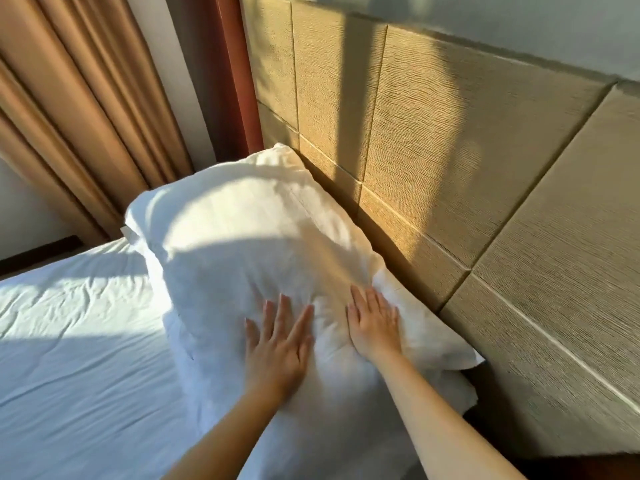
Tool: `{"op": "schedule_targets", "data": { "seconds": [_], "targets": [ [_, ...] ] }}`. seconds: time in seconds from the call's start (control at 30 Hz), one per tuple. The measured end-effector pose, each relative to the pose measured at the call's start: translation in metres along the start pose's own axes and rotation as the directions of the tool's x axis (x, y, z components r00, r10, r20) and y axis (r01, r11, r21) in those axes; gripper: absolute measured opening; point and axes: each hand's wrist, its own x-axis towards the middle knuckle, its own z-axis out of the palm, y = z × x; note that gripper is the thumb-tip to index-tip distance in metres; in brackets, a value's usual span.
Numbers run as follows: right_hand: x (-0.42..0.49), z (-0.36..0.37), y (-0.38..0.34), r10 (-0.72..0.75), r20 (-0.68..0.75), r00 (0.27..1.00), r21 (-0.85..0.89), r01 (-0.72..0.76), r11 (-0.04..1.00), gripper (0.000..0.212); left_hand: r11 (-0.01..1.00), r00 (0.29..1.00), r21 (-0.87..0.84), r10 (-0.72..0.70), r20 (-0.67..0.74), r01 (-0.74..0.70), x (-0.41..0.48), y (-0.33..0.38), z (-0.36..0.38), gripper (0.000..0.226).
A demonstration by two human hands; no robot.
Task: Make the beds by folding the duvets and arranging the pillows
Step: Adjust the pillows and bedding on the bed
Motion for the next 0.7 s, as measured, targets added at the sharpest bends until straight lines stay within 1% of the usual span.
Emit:
{"op": "schedule_targets", "data": {
  "seconds": [0.07, 0.17, 0.2, 0.27, 0.33, 0.4, 0.43, 0.47, 0.5, 0.53, 0.57, 0.6, 0.63, 0.67, 0.7],
  "targets": [
    [-0.019, 0.005, 0.024, 0.110, 0.039, 0.993, -0.013, -0.109, 0.994, 0.054, 0.997, 0.997, 0.032, 0.070, -0.029, -0.069, -0.024, 0.001, 0.009, 0.053],
    [-0.034, 0.013, 0.054, 0.269, 0.127, 0.955, 0.048, -0.276, 0.960, 0.054, 0.991, 0.993, 0.067, 0.116, -0.014, -0.115, -0.049, 0.003, 0.020, 0.048],
    [-0.037, 0.015, 0.062, 0.288, 0.165, 0.943, 0.096, -0.306, 0.947, 0.054, 0.992, 0.994, 0.064, 0.112, -0.014, -0.110, -0.055, 0.004, 0.021, 0.046],
    [-0.049, 0.019, 0.072, 0.291, 0.235, 0.928, 0.258, -0.348, 0.901, 0.055, 0.993, 0.994, 0.056, 0.105, 0.033, -0.107, -0.070, 0.006, 0.019, 0.051],
    [-0.067, 0.022, 0.078, 0.341, 0.280, 0.898, 0.418, -0.433, 0.798, 0.058, 0.983, 0.985, 0.079, 0.165, 0.048, -0.169, -0.089, 0.003, 0.024, 0.061],
    [-0.093, 0.026, 0.075, 0.412, 0.339, 0.846, 0.491, -0.533, 0.690, 0.059, 0.959, 0.963, 0.096, 0.259, 0.075, -0.266, -0.118, -0.002, 0.035, 0.070],
    [-0.109, 0.030, 0.071, 0.439, 0.397, 0.806, 0.475, -0.589, 0.653, 0.057, 0.936, 0.942, 0.109, 0.326, 0.079, -0.333, -0.137, -0.007, 0.045, 0.071],
    [-0.127, 0.037, 0.065, 0.442, 0.486, 0.754, 0.436, -0.647, 0.625, 0.053, 0.912, 0.916, 0.105, 0.387, 0.107, -0.397, -0.159, -0.013, 0.060, 0.064],
    [-0.146, 0.047, 0.059, 0.409, 0.585, 0.701, 0.410, -0.690, 0.596, 0.047, 0.891, 0.887, 0.097, 0.422, 0.190, -0.444, -0.180, -0.020, 0.068, 0.047],
    [-0.163, 0.059, 0.053, 0.354, 0.668, 0.655, 0.422, -0.725, 0.544, 0.044, 0.870, 0.852, 0.084, 0.449, 0.267, -0.485, -0.199, -0.033, 0.074, 0.029],
    [-0.180, 0.072, 0.043, 0.286, 0.727, 0.625, 0.468, -0.755, 0.460, 0.038, 0.840, 0.796, 0.071, 0.478, 0.371, -0.537, -0.214, -0.048, 0.086, 0.022],
    [-0.194, 0.085, 0.033, 0.219, 0.750, 0.625, 0.541, -0.769, 0.341, 0.031, 0.842, 0.752, 0.043, 0.455, 0.476, -0.537, -0.224, -0.066, 0.094, 0.018],
    [-0.206, 0.095, 0.020, 0.182, 0.744, 0.643, 0.610, -0.764, 0.211, 0.026, 0.888, 0.675, -0.044, 0.379, 0.634, -0.457, -0.230, -0.083, 0.096, 0.022],
    [-0.214, 0.103, 0.009, 0.177, 0.715, 0.676, 0.671, -0.735, 0.096, 0.025, 0.927, 0.603, -0.095, 0.311, 0.735, -0.362, -0.236, -0.104, 0.105, 0.035],
    [-0.229, 0.112, -0.006, 0.196, 0.688, 0.698, 0.710, -0.704, 0.013, 0.025, 0.943, 0.602, -0.100, 0.283, 0.747, -0.318, -0.247, -0.124, 0.104, 0.044]
  ]
}}
